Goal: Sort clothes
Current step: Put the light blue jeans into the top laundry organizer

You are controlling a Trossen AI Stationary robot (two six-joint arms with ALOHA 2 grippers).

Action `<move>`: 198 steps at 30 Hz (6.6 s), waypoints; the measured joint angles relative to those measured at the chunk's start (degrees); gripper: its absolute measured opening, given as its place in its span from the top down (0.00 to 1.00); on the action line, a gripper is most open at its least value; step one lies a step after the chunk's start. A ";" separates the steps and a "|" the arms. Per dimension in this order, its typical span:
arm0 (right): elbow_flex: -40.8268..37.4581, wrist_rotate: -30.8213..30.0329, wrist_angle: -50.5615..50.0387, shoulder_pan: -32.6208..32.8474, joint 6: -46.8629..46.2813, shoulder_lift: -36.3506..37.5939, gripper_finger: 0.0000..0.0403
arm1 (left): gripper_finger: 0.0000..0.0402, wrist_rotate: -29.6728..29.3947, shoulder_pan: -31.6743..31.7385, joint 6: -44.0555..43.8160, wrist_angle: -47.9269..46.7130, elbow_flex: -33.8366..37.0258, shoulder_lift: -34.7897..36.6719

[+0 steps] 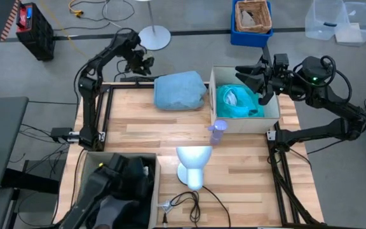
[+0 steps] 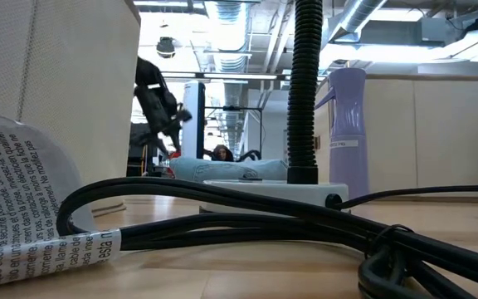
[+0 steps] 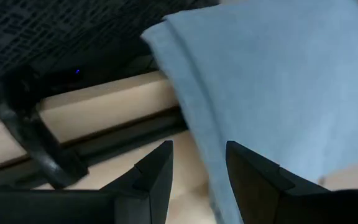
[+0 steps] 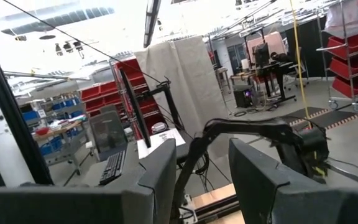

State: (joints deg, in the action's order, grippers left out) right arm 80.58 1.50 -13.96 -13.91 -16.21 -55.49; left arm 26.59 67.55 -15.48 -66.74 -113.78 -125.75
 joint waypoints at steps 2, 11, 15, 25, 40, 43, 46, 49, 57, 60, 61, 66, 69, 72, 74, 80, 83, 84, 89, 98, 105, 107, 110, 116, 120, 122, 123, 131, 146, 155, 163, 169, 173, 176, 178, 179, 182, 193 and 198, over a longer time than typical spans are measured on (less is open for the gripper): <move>-0.01 0.00 0.02 0.00 -0.29 0.01 0.60 | 0.65 -0.89 -0.08 -0.70 0.75 0.02 -1.52; -0.01 0.00 0.10 0.00 -0.45 0.00 0.60 | 0.65 -6.16 -0.59 -2.54 2.03 -0.04 -5.25; -0.01 0.00 0.17 0.00 -0.45 0.01 0.60 | 0.65 -5.89 -1.57 -1.73 1.70 -0.41 -5.57; 0.00 0.00 0.09 -0.52 -0.16 0.01 0.60 | 0.58 2.91 -0.83 3.92 -3.21 -3.85 -3.08; 0.00 0.00 -0.26 -0.50 1.71 0.00 0.60 | 0.35 2.69 -5.51 9.29 -8.17 -3.37 -2.09; -0.01 0.00 -0.28 -0.50 1.71 0.00 0.60 | 0.35 3.61 -5.45 9.02 -8.13 -3.37 -2.64; -0.01 0.00 -0.28 -0.41 1.67 0.00 0.60 | 0.36 4.31 -4.88 9.58 -8.15 -3.28 -2.72; -0.01 0.00 -0.28 0.07 1.64 0.01 0.60 | 0.37 5.31 -4.01 9.42 -8.12 -3.28 -2.69; -0.01 0.02 -0.31 0.83 1.24 0.01 0.60 | 0.42 5.12 -3.98 8.14 -7.39 -1.27 -2.90; 0.00 0.02 -0.39 0.81 1.22 0.01 0.60 | 0.43 5.14 -4.39 8.41 -7.39 -1.29 -2.89; -0.01 0.02 -0.37 0.81 1.23 0.01 0.60 | 0.42 5.14 -4.44 8.60 -7.39 -1.29 -2.89; -0.01 0.02 -0.37 0.69 1.21 0.01 0.60 | 0.41 3.11 -4.70 8.90 -8.13 -1.27 -3.85; -0.01 0.02 -0.37 0.68 1.18 0.01 0.60 | 0.41 2.63 -4.90 9.00 -7.80 -1.31 -3.77; 0.01 0.02 -0.37 0.68 1.15 0.01 0.60 | 0.41 1.50 -5.25 8.86 -7.52 -1.33 -4.09; 0.00 0.02 -0.37 0.70 1.04 0.01 0.60 | 0.41 0.68 -5.46 8.74 -7.53 -1.33 -4.60; -0.01 0.02 -0.35 0.70 1.05 0.01 0.60 | 0.41 0.14 -5.66 8.81 -7.30 -1.31 -4.64; 0.01 0.02 -0.33 0.70 1.05 0.01 0.60 | 0.41 -0.53 -5.72 8.78 -7.03 -1.31 -4.64; -0.01 0.02 -0.33 0.70 1.05 0.01 0.60 | 0.41 -1.06 -5.84 8.75 -6.85 -1.31 -4.64; 0.00 0.02 -0.33 0.70 1.08 0.01 0.60 | 0.41 -5.85 -7.43 6.71 -5.20 -0.98 -6.00; -0.01 0.00 -0.35 0.66 1.08 0.01 0.60 | 0.42 -7.71 -7.92 5.88 -4.24 -1.07 -6.37; -0.01 0.00 -0.35 0.66 1.08 0.01 0.60 | 0.53 -13.79 -9.31 3.83 -2.03 -0.39 -6.58; -0.01 0.00 -0.35 0.66 1.08 0.01 0.60 | 0.55 -14.50 -9.42 3.55 -1.81 -0.15 -6.65; -0.01 -0.02 -0.35 0.66 1.08 0.01 0.60 | 0.58 -15.21 -9.38 3.38 -1.79 -0.15 -6.63; -0.01 -0.02 -0.35 0.66 1.08 0.01 0.60 | 0.70 -16.47 -9.46 3.21 -1.78 -0.15 -6.63; -0.01 -0.02 -0.36 0.66 1.09 0.01 0.60 | 0.74 -17.52 -9.40 3.70 -2.74 -0.15 -5.46; -0.01 -0.02 -0.36 0.66 1.08 0.01 0.60 | 0.73 -17.66 -9.23 3.84 -2.69 -0.15 -4.95; -0.01 -0.02 -0.37 0.66 1.08 0.01 0.60 | 0.72 -17.64 -9.07 3.94 -2.68 -0.15 -4.80; -0.01 -0.02 -0.70 0.66 1.10 0.01 0.60 | 0.59 -9.92 -7.47 4.61 -2.18 -0.15 -3.34; 0.00 -0.02 -0.90 0.66 1.22 0.01 0.60 | 0.41 7.04 -7.03 2.87 -0.53 -0.15 -0.22; -0.01 -0.02 -1.05 0.70 1.23 0.01 0.60 | 0.41 7.67 -7.48 -0.33 0.43 0.72 -0.92; -0.01 -0.02 -1.03 2.25 1.18 0.01 0.60 | 0.34 7.87 -7.04 0.09 -1.79 0.72 -0.92; 0.00 -0.02 -1.01 2.76 1.18 -0.01 0.60 | 0.34 8.11 -6.14 3.82 -3.29 0.84 -0.92; -0.01 -0.02 -0.99 2.04 1.18 0.01 0.60 | 0.34 11.34 -6.37 3.89 -3.39 1.76 -2.04; -0.01 -0.04 -1.01 1.88 1.01 0.01 0.60 | 0.34 11.17 -5.99 3.91 -2.55 1.84 -1.80; -0.01 -0.02 -0.86 1.92 0.57 0.01 0.60 | 0.34 11.94 -5.54 3.98 -2.54 2.40 -1.71; -0.01 -0.02 -0.83 1.92 0.28 0.01 0.60 | 0.34 12.46 -5.27 4.33 -2.97 2.54 -1.84; 0.00 -0.02 -0.79 1.97 0.00 0.01 0.60 | 0.36 13.61 -5.03 5.31 -3.08 2.74 -1.86; -0.01 -0.02 -0.75 1.95 0.05 0.01 0.60 | 0.54 11.69 -4.93 5.94 -4.92 3.37 -2.52; -0.01 -0.02 -0.66 1.96 0.11 0.01 0.60 | 0.54 8.05 -5.90 6.31 -8.02 2.68 -4.22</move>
State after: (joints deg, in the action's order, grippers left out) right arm 80.58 1.48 -14.61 -11.95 -16.10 -55.48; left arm 34.64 61.65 -9.18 -74.76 -111.10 -129.97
